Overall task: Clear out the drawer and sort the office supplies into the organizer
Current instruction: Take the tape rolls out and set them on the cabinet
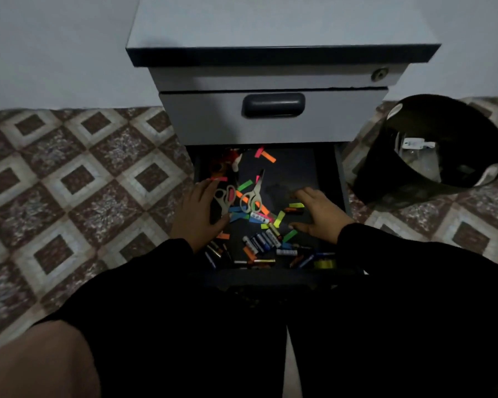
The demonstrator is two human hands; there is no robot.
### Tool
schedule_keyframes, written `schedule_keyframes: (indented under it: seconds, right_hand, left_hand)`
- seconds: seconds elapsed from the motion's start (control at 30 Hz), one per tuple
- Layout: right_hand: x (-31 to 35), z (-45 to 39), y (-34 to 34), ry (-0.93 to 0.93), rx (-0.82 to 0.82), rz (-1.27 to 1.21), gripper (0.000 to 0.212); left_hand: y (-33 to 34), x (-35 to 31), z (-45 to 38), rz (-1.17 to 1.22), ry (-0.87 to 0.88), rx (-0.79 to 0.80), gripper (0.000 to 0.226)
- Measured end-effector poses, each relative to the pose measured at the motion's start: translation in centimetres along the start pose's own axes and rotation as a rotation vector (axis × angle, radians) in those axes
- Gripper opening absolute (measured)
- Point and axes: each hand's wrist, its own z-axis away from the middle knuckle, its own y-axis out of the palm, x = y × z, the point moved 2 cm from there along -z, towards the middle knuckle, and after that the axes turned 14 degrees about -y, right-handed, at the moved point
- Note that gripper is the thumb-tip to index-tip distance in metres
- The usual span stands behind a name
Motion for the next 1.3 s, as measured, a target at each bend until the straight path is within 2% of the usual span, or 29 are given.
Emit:
schedule_keyframes:
  seconds: [0.33, 0.67, 0.87, 1.07, 1.2, 1.3]
  right_hand:
    - [-0.8, -5.9, 5.2, -0.049, 0.151, 0.053, 0.066]
    - [-2.7, -7.6, 8.3, 0.111, 0.316, 0.156, 0.065]
    - [-3.7, -6.6, 8.0, 0.142, 0.188, 0.14, 0.049]
    - [-4.6, -5.7, 7.8, 0.231, 0.055, 0.081, 0.039]
    - [-5.4, -5.3, 7.8, 0.268, -0.211, 0.001, 0.025]
    - [-5.5, -5.3, 7.8, 0.345, -0.148, -0.035, 0.026]
  left_hand:
    - [3.8, -0.5, -1.3, 0.228, -0.131, 0.087, 0.071]
    - [7.7, 0.3, -1.9, 0.305, -0.382, 0.262, 0.066]
    - [8.7, 0.4, -2.6, 0.214, -0.441, 0.267, 0.066]
    - [8.8, -0.2, -2.8, 0.269, -0.458, 0.273, 0.063]
    - [9.0, 0.2, -2.9, 0.28, -0.468, 0.211, 0.06]
    - [9.1, 0.3, -2.9, 0.307, -0.512, 0.178, 0.052]
